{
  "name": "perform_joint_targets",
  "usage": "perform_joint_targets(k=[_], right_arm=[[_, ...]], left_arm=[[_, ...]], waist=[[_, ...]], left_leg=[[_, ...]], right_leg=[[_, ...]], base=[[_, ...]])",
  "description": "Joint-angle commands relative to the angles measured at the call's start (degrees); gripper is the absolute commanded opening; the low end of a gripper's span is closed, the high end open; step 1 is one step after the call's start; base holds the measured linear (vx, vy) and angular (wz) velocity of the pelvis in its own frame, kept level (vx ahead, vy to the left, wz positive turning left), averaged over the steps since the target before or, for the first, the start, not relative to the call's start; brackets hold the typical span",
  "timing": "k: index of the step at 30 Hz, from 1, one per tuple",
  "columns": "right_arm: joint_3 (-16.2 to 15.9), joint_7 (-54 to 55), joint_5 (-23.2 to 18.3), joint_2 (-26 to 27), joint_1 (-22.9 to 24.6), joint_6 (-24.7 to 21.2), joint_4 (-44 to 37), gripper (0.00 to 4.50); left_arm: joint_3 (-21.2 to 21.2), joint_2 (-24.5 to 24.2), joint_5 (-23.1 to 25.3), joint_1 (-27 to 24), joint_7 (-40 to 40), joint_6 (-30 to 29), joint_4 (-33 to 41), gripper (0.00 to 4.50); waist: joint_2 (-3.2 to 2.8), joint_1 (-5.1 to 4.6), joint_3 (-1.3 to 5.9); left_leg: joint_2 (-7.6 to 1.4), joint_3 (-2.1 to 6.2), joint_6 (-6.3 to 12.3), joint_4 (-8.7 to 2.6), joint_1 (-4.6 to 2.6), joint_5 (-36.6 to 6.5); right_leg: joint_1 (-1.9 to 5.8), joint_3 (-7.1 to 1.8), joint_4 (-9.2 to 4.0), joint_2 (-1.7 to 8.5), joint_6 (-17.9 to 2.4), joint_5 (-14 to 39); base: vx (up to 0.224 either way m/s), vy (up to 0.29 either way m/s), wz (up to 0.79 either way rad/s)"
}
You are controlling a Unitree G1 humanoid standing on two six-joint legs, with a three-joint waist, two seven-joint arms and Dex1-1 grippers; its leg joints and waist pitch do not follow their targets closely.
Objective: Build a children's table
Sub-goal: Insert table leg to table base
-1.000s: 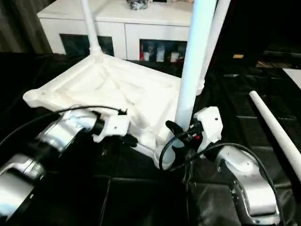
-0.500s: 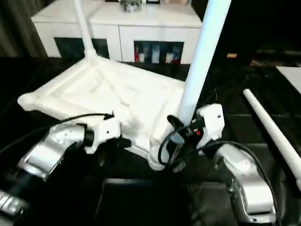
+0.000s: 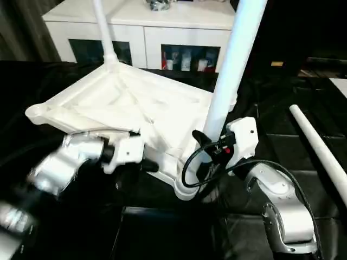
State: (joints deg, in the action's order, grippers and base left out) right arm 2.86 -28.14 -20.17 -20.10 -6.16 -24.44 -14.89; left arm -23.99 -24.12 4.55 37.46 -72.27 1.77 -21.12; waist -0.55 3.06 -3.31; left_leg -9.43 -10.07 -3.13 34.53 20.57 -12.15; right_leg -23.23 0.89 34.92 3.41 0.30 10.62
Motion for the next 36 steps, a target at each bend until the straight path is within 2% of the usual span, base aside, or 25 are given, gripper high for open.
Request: perform_joint_targets(k=[1, 2, 6, 7, 8, 9, 11, 13, 15, 22, 25, 26, 28, 29, 33, 36], right_arm=[[0.46, -0.54, -0.61, -0.63, 0.34, 0.59, -1.83, 1.88], [0.49, -0.58, -0.73, -0.68, 0.51, 0.48, -2.19, 1.88], [0.53, -0.73, -0.84, -0.82, 1.10, 0.40, -2.85, 1.88], [0.52, -0.79, -0.86, -0.83, 1.27, 0.38, -2.94, 1.88], [0.48, -0.84, -0.81, -0.85, 1.48, 0.40, -3.08, 1.88], [0.47, -0.84, -0.78, -0.85, 1.61, 0.38, -3.19, 1.88], [0.50, -0.70, -0.76, -0.89, 1.86, 0.30, -3.45, 1.88], [0.53, -0.60, -0.70, -0.97, 2.04, 0.26, -3.66, 1.88], [0.56, -0.62, -0.67, -1.04, 2.12, 0.25, -3.73, 1.88], [-0.09, -1.15, -0.58, -1.01, 2.21, 0.40, -3.65, 1.88], [-0.37, -1.47, -0.66, -1.10, 2.29, 0.32, -3.81, 1.88], [-0.44, -1.55, -0.62, -1.19, 2.32, 0.32, -3.86, 1.88], [-0.45, -1.60, -0.65, -1.25, 2.45, 0.32, -3.96, 1.88], [-0.43, -1.66, -0.70, -1.40, 2.73, 0.32, -4.17, 1.88], [-0.76, -2.44, -0.96, -1.84, 3.51, -0.10, -4.73, 1.88], [-1.11, -3.24, -1.20, -2.15, 4.00, -0.29, -4.94, 1.88]], left_arm=[[-1.03, -0.14, -0.64, 1.86, -3.56, 2.54, -2.81, 0.69], [-1.39, -0.20, -0.68, 3.39, -5.34, 3.48, -4.84, 0.69], [-2.16, -0.15, -0.40, 6.02, -8.25, 4.75, -8.05, 1.17], [-2.64, -0.15, -0.22, 6.67, -9.18, 5.19, -9.26, 1.32], [-2.98, -0.02, -0.02, 7.25, -9.66, 5.93, -10.46, 1.32], [-3.14, 0.25, 0.00, 7.74, -10.14, 6.78, -11.75, 1.48], [-3.60, 1.01, 0.77, 8.52, -9.85, 9.14, -14.41, 1.52], [-3.90, 1.81, 1.66, 9.07, -9.20, 10.87, -16.67, 1.87], [-4.58, 2.43, 3.39, 9.42, -7.12, 12.77, -18.63, 1.99], [-6.40, 4.97, 6.68, 11.02, -3.28, 17.59, -26.09, 1.99], [-6.45, 5.99, 7.22, 11.73, -3.24, 18.95, -28.83, 1.99], [-6.51, 6.18, 7.46, 11.94, -3.06, 19.24, -29.35, 1.83], [-6.48, 6.41, 7.42, 12.15, -3.37, 19.19, -29.91, 1.83], [-6.52, 6.66, 7.62, 12.67, -3.59, 19.58, -31.02, 1.54], [-6.84, 6.86, 8.90, 13.79, -2.23, 20.88, -33.39, 1.36], [-6.76, 6.98, 9.97, 14.50, -0.88, 20.87, -34.76, 1.01]], waist=[[-0.11, 0.11, 3.52], [-0.43, 0.14, 3.47], [-0.33, 0.13, 3.65], [-0.78, 0.18, 3.74], [-0.87, 0.11, 3.71], [-0.63, 0.15, 3.73], [-0.76, 0.28, 3.79], [-0.77, 0.33, 3.76], [-0.71, 0.39, 3.81], [-0.55, 0.48, 3.84], [-0.62, 0.54, 3.99], [-0.59, 0.50, 3.96], [-0.63, 0.53, 4.01], [-0.65, 0.53, 4.00], [-0.70, 0.62, 3.99], [-0.63, 0.59, 3.96]], left_leg=[[-2.99, 0.95, 1.08, -4.36, -0.46, -9.18], [-2.90, 0.93, 0.86, -4.38, -0.50, -9.30], [-2.92, 0.97, 0.82, -4.26, -0.39, -8.61], [-2.99, 1.05, 0.85, -4.23, -0.42, -8.35], [-2.98, 0.99, 0.83, -4.24, -0.45, -8.43], [-2.96, 0.97, 1.00, -4.19, -0.44, -8.32], [-2.98, 0.99, 1.21, -4.12, -0.47, -8.25], [-3.05, 0.97, 1.33, -4.12, -0.41, -7.93], [-3.11, 1.01, 1.39, -4.07, -0.44, -8.21], [-3.10, 1.04, 1.53, -4.04, -0.43, -8.33], [-3.14, 1.09, 1.81, -3.96, -0.39, -7.43], [-3.12, 1.07, 2.00, -3.93, -0.34, -7.14], [-3.18, 1.07, 2.07, -3.92, -0.42, -7.16], [-3.18, 1.07, 2.20, -3.92, -0.40, -7.21], [-3.22, 1.10, 2.30, -3.88, -0.45, -7.51], [-3.18, 1.14, 2.40, -3.91, -0.38, -7.92]], right_leg=[[2.95, -2.21, -3.66, 4.18, -14.49, 5.38], [2.85, -2.23, -3.75, 4.06, -14.30, 5.78], [3.16, -2.23, -3.50, 4.20, -14.72, 4.17], [3.19, -2.22, -3.39, 4.26, -15.18, 3.62], [3.13, -2.20, -3.46, 4.17, -15.28, 3.48], [3.25, -2.18, -3.40, 4.12, -15.66, 2.67], [3.29, -2.18, -3.37, 4.16, -15.81, 2.40], [3.39, -2.21, -3.35, 4.27, -16.15, 1.89], [3.49, -2.22, -3.36, 4.33, -16.26, 1.93], [3.56, -2.26, -3.49, 4.39, -15.97, 2.87], [3.69, -2.26, -3.28, 4.47, -16.43, 1.20], [3.68, -2.25, -3.28, 4.43, -16.58, 0.51], [3.68, -2.25, -3.23, 4.47, -16.84, 0.17], [3.66, -2.23, -3.24, 4.45, -17.08, -0.10], [3.74, -2.23, -3.24, 4.48, -17.18, -0.35], [3.85, -2.24, -3.31, 4.53, -17.19, 0.30]], base=[[0.000, 0.000, 0.00], [0.000, 0.000, 0.00], [0.000, 0.000, 0.00], [0.000, 0.000, 0.00], [0.000, 0.000, 0.00], [0.000, 0.000, 0.00], [0.000, 0.000, 0.00], [0.000, 0.000, 0.00], [0.000, 0.000, 0.00], [0.000, 0.000, 0.00], [0.000, 0.000, 0.00], [0.000, 0.000, 0.00], [0.000, 0.000, 0.00], [0.000, 0.000, 0.00], [0.000, 0.000, 0.00], [0.000, 0.000, 0.00]])
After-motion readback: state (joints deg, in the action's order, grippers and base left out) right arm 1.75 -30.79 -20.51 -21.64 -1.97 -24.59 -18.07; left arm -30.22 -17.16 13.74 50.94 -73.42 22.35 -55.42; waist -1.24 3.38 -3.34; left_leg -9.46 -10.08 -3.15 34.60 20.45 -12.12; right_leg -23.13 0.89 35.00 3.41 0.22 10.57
